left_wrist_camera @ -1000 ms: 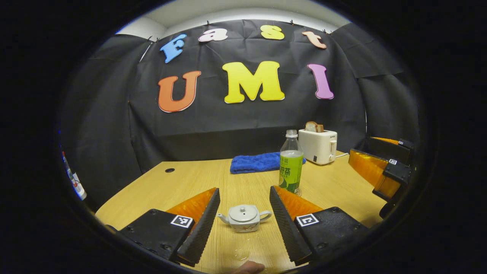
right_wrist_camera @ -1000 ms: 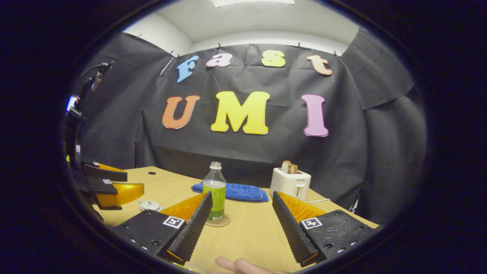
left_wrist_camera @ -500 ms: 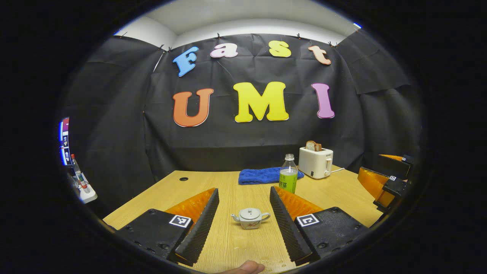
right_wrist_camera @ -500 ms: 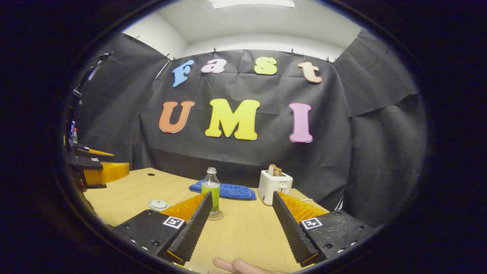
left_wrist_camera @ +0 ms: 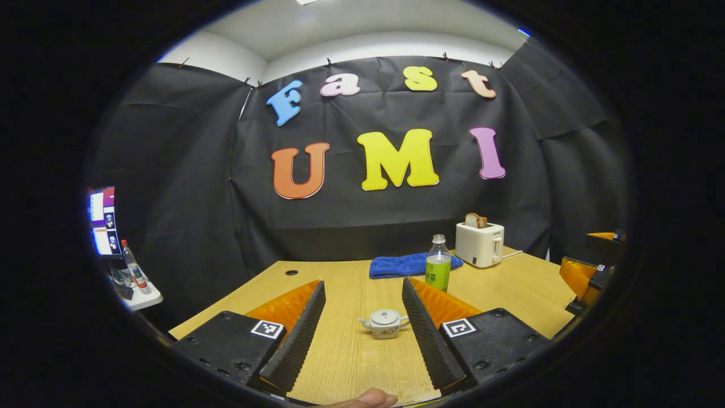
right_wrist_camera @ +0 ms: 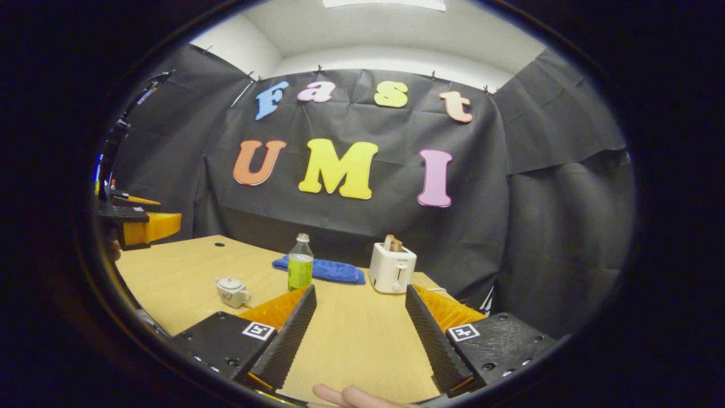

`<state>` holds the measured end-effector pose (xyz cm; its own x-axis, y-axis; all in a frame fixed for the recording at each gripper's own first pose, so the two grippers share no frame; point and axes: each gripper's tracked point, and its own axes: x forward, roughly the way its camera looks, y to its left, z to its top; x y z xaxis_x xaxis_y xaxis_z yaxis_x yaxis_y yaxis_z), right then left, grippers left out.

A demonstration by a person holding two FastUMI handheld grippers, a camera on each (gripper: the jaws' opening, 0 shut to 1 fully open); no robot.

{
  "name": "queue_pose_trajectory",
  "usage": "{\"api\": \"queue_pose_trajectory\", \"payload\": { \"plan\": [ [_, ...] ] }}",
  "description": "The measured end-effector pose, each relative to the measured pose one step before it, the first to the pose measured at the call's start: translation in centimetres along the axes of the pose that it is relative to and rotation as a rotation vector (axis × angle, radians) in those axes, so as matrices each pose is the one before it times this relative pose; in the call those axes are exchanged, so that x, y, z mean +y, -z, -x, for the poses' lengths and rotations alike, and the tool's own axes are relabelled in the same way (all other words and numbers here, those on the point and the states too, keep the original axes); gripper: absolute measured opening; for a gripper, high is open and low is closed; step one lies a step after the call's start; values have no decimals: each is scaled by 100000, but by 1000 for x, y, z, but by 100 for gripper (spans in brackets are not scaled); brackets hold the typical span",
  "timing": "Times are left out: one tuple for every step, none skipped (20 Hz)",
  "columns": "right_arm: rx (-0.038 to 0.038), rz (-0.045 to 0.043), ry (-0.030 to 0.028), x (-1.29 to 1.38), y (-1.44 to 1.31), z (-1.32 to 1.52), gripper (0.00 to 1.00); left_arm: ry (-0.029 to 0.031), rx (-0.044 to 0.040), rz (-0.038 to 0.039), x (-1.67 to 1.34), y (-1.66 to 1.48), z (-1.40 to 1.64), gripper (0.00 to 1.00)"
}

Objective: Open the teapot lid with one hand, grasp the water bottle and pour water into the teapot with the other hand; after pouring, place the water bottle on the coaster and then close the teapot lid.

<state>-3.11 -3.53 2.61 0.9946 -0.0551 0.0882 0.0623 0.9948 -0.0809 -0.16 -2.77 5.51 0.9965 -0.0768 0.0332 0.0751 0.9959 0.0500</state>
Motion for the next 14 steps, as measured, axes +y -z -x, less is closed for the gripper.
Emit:
{"api": "queue_pose_trajectory", "payload": {
  "plan": [
    [695, -621, -438, -266, 463, -41, 97, -618, 45, -15, 106, 200, -44, 86],
    [660, -344, -336, -232, 346, -140, 95, -417, 71, 695, -64, 63, -105, 86],
    [564, -90, 55, -392, 291, -397, 95, 582, 156, 638, -345, -16, -128, 86],
    [363, -237, 494, -465, 186, -366, 96, 620, 88, 179, -354, -89, -145, 86],
    [35, -197, -64, -185, 41, -289, 96, -160, -726, -77, -151, -229, -261, 86],
    [-289, 433, -845, 30, 99, -435, 95, -132, -922, -279, -122, -223, -342, 86],
    [-199, 494, -400, -41, 98, -529, 95, -183, -1348, -279, -122, -338, -366, 86],
    [58, 573, -142, -20, 47, -647, 95, -420, -909, -81, -20, -69, -488, 86],
    [168, 196, -401, -11, 235, -579, 95, -212, -324, 124, -164, -7, -546, 86],
    [583, -135, -747, 186, 297, -704, 95, -368, -3, 492, -93, 264, -506, 86],
    [751, -600, -756, 210, 246, -614, 97, -415, 690, 507, 0, 238, -505, 86],
    [412, -421, -787, 278, 180, -423, 97, -604, 912, 356, 154, 401, -378, 86],
    [664, -341, -596, 158, 259, -554, 95, -503, 413, 84, 281, 159, -327, 86],
    [1033, -550, -836, 159, 376, -537, 95, -437, 479, 107, 261, 157, -350, 86]
  ]
}}
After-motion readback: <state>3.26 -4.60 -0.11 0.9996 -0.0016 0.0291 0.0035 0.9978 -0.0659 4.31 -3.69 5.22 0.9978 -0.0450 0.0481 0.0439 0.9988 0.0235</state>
